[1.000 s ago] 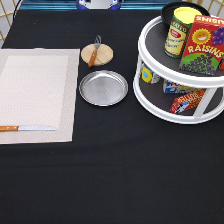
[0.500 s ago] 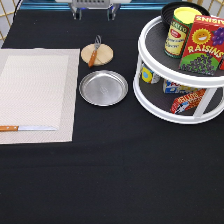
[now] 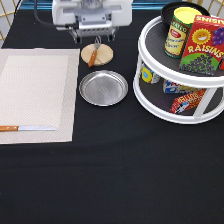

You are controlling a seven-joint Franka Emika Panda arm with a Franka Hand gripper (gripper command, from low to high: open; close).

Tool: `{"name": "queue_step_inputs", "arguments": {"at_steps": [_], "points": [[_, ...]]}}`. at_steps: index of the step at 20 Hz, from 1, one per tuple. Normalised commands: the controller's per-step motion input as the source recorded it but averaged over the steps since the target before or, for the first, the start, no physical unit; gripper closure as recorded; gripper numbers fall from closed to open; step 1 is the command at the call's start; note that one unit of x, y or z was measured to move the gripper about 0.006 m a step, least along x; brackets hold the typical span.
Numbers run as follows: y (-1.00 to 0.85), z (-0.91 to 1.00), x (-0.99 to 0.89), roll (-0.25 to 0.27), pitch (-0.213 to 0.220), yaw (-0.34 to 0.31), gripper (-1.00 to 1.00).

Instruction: Arrange plate and fork

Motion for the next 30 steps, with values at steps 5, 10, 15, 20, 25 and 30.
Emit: {"name": "queue_step_inputs", "arguments": {"at_steps": [5,10,15,20,25,30], "points": [[-0.01,-0.46,0.59,0.102,0.032,0.010,-1.00],[0.03,-0.47,0.59,0.076,0.094,-0.060,-1.00],[0.05,-0.43,0.40,0.058,0.112,-0.072,-1.00],[0.03,-0.33,0.32,0.062,0.114,-0.031,-1.00],[0.12,-0.25,0.20,0.029,0.104,-0.019,-1.00],[0.00,-0.03,0.44,0.044,0.109,-0.003,-1.00]]}}
